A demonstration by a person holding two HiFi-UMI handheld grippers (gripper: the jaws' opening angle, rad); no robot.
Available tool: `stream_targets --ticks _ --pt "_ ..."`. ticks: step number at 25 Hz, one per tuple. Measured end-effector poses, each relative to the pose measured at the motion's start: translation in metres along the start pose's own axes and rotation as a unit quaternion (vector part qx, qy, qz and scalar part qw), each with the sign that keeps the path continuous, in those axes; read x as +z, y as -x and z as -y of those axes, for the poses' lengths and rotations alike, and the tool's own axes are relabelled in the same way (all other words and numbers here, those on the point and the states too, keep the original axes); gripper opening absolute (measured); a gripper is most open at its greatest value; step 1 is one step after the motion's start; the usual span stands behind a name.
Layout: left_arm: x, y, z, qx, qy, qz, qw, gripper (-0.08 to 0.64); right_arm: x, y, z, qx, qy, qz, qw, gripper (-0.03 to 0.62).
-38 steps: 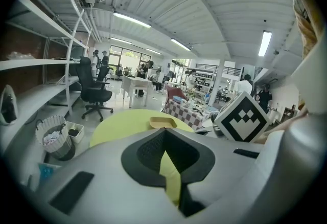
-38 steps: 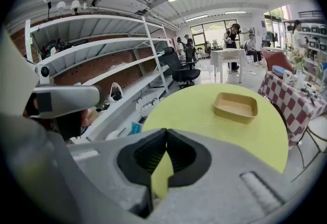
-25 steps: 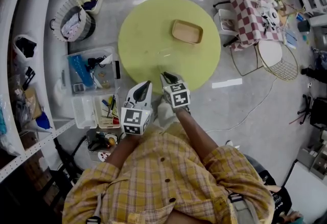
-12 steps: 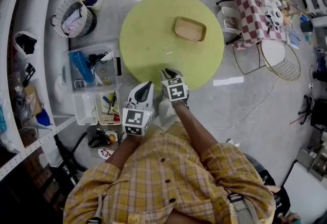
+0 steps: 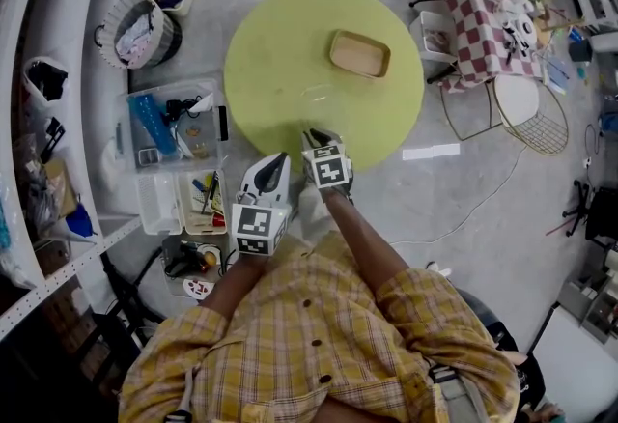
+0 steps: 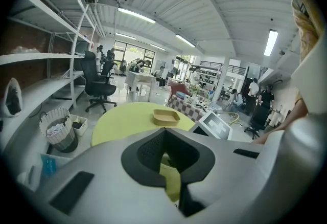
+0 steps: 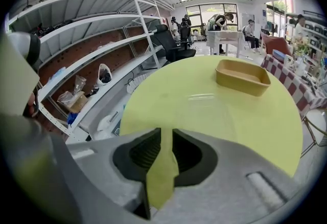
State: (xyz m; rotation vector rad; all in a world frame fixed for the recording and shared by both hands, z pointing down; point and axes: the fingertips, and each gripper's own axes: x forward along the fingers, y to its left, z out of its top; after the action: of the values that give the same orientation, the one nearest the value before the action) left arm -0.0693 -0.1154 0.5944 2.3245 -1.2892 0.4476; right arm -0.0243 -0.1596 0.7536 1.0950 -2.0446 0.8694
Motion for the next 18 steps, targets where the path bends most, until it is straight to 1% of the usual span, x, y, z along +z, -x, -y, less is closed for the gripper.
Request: stream_targets --ticks 6,18 --pt "-0.003 -0.003 0.0 -0.001 -0.001 -0.005 1.0 0.005 -0.008 -0.012 0.002 0.001 0.004 -0.021 1.0 0.067" --pt "-0.009 -0.008 -0.002 -0.008 -0.006 -0.013 0.9999 0.005 -0.017 -0.028 0.008 -0.011 0.009 -0.041 0.999 0.067"
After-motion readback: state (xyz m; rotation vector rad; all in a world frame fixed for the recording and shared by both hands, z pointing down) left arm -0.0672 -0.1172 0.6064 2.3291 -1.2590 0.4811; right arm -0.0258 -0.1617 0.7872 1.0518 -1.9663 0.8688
